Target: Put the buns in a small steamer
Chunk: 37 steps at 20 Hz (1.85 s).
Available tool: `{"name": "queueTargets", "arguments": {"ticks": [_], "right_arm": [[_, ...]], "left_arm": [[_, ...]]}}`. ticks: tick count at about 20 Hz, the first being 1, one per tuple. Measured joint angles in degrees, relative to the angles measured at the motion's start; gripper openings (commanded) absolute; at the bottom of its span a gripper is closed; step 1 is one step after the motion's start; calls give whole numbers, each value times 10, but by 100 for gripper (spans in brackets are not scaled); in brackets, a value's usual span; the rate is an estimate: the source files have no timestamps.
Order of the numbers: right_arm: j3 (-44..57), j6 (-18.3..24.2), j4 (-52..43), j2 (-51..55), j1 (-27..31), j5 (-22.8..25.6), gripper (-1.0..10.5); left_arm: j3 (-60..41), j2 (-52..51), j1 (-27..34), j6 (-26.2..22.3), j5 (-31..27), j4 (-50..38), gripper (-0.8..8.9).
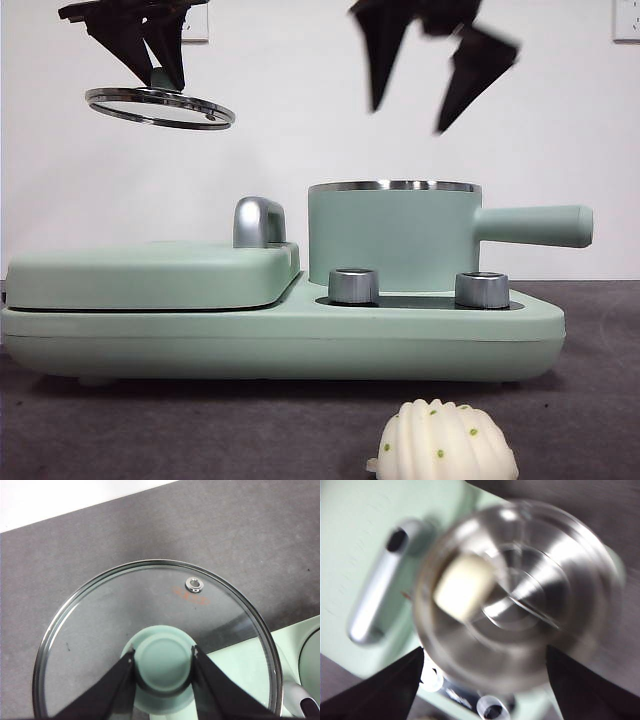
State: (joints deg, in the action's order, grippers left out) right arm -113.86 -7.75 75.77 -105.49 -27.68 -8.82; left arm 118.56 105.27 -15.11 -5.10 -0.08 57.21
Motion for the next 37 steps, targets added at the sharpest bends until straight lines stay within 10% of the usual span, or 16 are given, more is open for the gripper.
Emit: {"name": "queueTargets", "arguments": {"ticks": [10, 17, 26, 34, 37], "right_arm": [[154, -6, 12, 213, -120, 57, 382], [434, -114, -117, 336, -258, 60, 382], [660, -228, -320, 296, -338, 75, 430], [671, -235, -392, 213, -337, 76, 426], [671, -233, -398, 196, -337, 96, 251]], "left_arm": [[0, 0, 0, 0, 0, -2, 15], [0, 0, 0, 0, 0, -2, 15], [0, 0, 0, 0, 0, -2, 15], [0, 0, 0, 0, 0, -2, 15], [0, 0, 0, 0, 0, -2, 15]]}}
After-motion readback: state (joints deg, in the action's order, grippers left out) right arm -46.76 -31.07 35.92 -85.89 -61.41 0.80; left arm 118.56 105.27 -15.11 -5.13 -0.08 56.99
